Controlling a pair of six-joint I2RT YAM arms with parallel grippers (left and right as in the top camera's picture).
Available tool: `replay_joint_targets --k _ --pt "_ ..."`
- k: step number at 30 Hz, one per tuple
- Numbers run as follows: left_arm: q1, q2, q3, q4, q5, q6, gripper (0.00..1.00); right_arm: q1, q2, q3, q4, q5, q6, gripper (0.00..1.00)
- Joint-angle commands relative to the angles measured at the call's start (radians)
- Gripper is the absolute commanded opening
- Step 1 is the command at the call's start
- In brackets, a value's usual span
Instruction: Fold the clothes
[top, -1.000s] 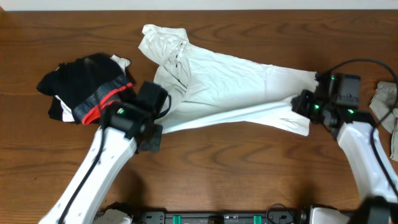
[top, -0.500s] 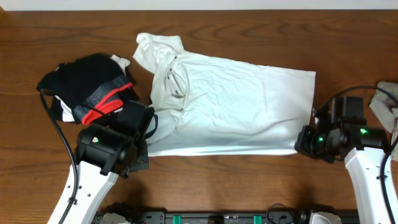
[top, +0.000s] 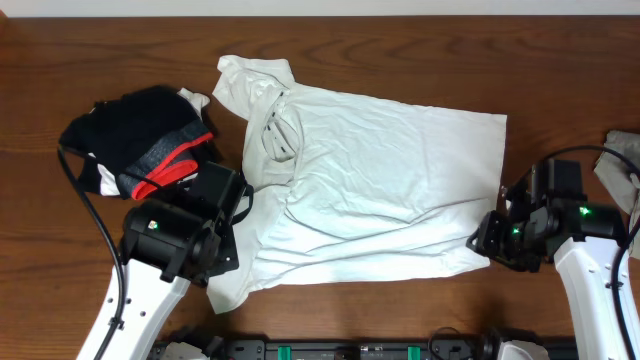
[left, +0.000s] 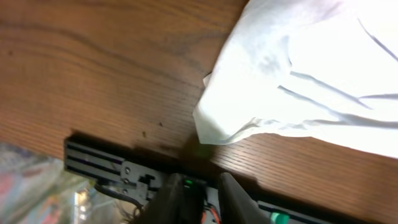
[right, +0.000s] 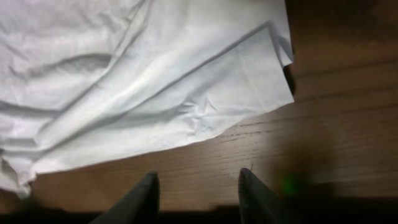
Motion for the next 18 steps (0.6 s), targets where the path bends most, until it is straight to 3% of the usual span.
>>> replay_joint_targets --k 1,3,5,11,18 --pt "0.005 -0.006 0.019 0.02 -0.019 0.01 0.3 -0.003 -0.009 0.002 0.048 0.002 0.004 0.48" --pt "0.005 -0.005 0.019 0.089 -0.018 0.055 0.4 -0.003 -0.007 0.002 0.13 0.002 0.026 0.49" --pt "0.005 0.002 0.019 0.186 -0.018 0.104 0.44 -0.003 0.001 0.002 0.225 0.001 0.062 0.41" --pt "0.005 0.084 0.019 0.423 0.072 0.226 0.44 -0.003 0.15 0.002 0.558 0.002 0.096 0.27" --pt "0.005 0.156 0.019 0.47 0.072 0.237 0.43 -0.005 0.537 0.086 0.893 0.005 0.105 0.13"
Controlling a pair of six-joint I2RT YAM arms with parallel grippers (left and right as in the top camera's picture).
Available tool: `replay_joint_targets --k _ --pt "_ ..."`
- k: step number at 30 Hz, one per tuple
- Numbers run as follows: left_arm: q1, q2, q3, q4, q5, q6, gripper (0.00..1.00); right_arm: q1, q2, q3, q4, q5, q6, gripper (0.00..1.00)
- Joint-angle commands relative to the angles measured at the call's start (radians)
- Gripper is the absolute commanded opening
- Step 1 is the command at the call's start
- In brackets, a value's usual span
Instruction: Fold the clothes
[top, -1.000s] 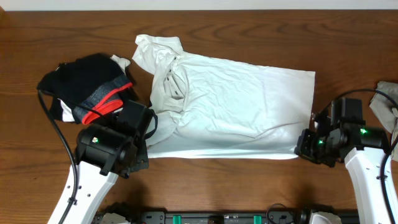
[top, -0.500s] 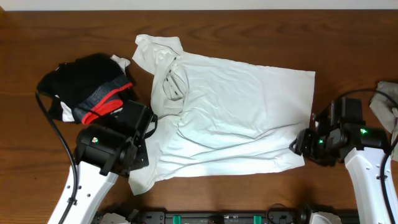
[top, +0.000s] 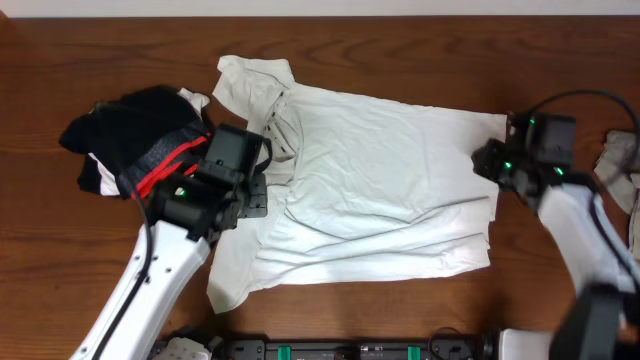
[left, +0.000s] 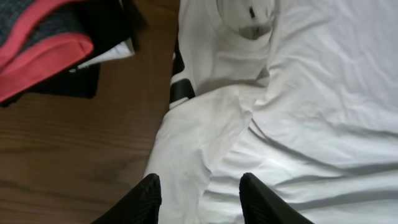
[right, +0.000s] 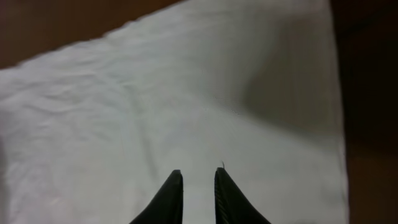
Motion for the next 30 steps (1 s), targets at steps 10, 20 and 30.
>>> replay_joint_targets --k 10,20,30 --pt "0.004 -0.007 0.016 -0.019 0.071 0.027 0.43 -0.003 0.523 0.448 -0.041 0.045 -0.005 0.01" --pt "0.004 -0.007 0.016 -0.019 0.074 0.001 0.43 -0.009 0.713 0.514 -0.026 0.317 -0.005 0.01" --pt "0.004 -0.007 0.016 -0.017 0.089 -0.003 0.43 -0.066 0.982 0.97 -0.166 0.285 -0.051 0.01"
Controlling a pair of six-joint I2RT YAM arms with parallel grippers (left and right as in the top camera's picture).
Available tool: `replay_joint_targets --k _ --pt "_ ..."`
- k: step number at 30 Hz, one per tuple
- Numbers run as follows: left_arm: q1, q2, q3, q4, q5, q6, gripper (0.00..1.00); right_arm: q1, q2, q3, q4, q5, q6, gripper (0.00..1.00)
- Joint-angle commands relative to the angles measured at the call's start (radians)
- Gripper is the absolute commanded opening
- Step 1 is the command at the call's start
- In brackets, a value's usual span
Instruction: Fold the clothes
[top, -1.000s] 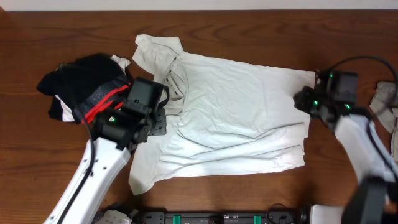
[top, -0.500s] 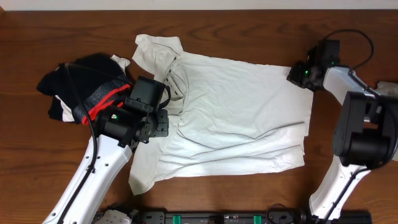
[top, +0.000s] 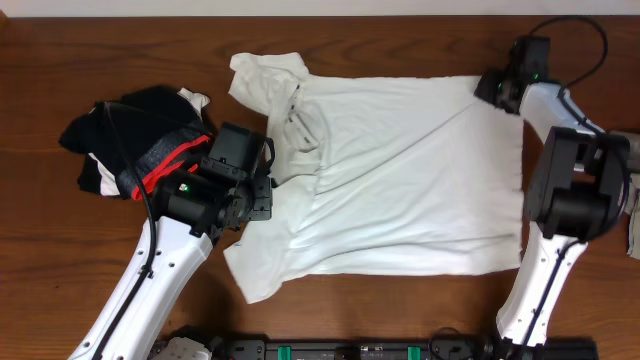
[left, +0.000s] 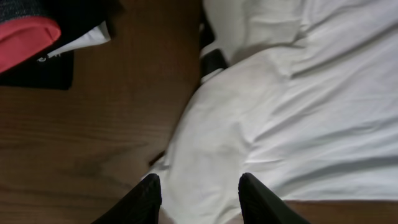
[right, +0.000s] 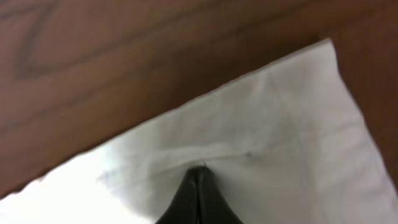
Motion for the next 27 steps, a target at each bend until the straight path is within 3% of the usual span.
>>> replay_joint_targets --k 1,8,11,15,19,27 --pt "0.004 -0.014 0.016 0.001 0.014 -0.006 0.43 -0.039 0.211 0.155 -0.121 0.065 -0.049 0.01" --pt "0.004 -0.014 0.016 0.016 0.022 -0.005 0.45 -0.044 0.323 0.545 -0.332 0.039 -0.098 0.05" --pt "0.004 -0.014 0.016 0.024 0.04 -0.005 0.51 -0.053 0.306 0.628 -0.386 -0.036 -0.105 0.3" --pt "0.004 -0.013 0.016 0.073 0.043 0.039 0.56 -0.079 0.253 0.755 -0.517 -0.216 -0.108 0.53" --pt "0.004 0.011 0.016 0.193 0.043 0.064 0.61 -0.098 0.16 0.809 -0.634 -0.322 -0.109 0.55" --pt "-0.005 0.241 0.016 0.314 0.187 0.208 0.52 -0.087 -0.098 0.809 -0.845 -0.34 -0.196 0.56"
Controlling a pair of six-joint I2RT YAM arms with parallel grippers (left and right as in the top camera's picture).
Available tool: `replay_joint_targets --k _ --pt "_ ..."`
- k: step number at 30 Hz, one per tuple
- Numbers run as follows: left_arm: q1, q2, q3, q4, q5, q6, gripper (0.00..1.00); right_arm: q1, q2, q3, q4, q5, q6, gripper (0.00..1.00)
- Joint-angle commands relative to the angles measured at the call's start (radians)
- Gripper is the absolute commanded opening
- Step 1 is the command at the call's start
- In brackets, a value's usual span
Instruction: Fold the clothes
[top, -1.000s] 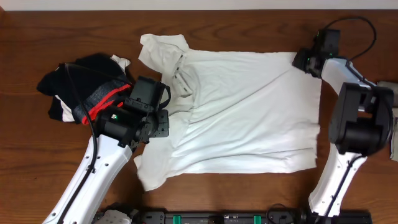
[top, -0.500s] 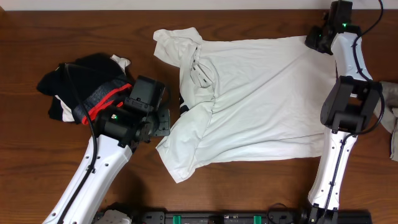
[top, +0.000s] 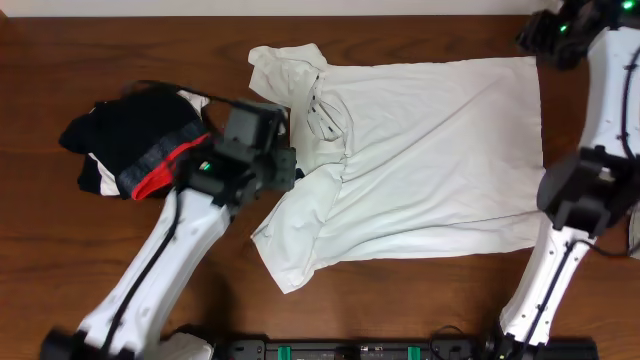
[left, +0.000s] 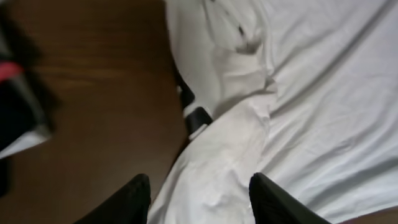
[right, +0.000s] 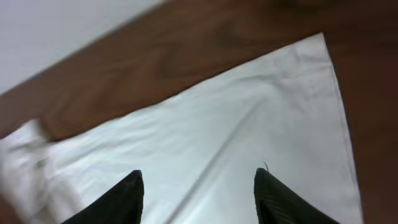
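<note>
A white polo shirt (top: 430, 150) lies spread on the wooden table (top: 110, 270), collar (top: 318, 112) to the left and hem to the right. My left gripper (top: 278, 166) stands open over the near left sleeve (left: 217, 168); in the wrist view the left gripper (left: 202, 205) has both fingers wide apart above the white cloth. At the table's far right, my right gripper (top: 548, 32) hangs open just beyond the shirt's far hem corner (right: 320, 38). Seen from the wrist, the right gripper (right: 198, 196) holds nothing, with the shirt (right: 236, 137) below it.
A pile of dark clothes with a red-edged piece (top: 135, 140) lies left of the shirt, close to the left arm. A grey cloth (top: 632, 232) shows at the right edge. A black rail (top: 350, 350) runs along the front edge.
My right gripper was shut on the shirt's far hem corner; now it is open and sits farther back and right. The shirt lies farther back and right. The left gripper moved back, fingers wider.
At first the shirt lay rumpled, with my right gripper open by its near hem corner and the left one by the front sleeve. Then the right gripper closed in on the far hem corner, then was shut on it. Now the shirt lies flatter and the corner is released.
</note>
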Motion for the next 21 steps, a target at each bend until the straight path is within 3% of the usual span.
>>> replay_joint_targets --k 1,7,8,12,17,21 --pt "-0.008 0.126 0.013 -0.002 0.069 0.102 0.52 0.012 -0.147 0.037 -0.047 -0.044 -0.056 0.56" --pt "-0.059 0.275 0.013 -0.031 0.1 0.215 0.55 0.015 -0.273 0.037 -0.167 -0.045 -0.056 0.59" --pt "-0.068 0.291 0.013 -0.031 0.1 0.245 0.59 0.018 -0.282 0.037 -0.202 -0.043 -0.057 0.58" --pt "-0.087 0.357 0.013 -0.019 0.09 0.311 0.6 0.044 -0.275 0.025 -0.344 -0.029 -0.112 0.56" --pt "-0.087 0.415 0.01 -0.006 0.088 0.386 0.6 0.098 -0.269 -0.101 -0.395 0.038 -0.16 0.58" --pt "-0.087 0.422 0.01 0.021 -0.011 0.393 0.6 0.138 -0.269 -0.219 -0.386 0.059 -0.176 0.61"
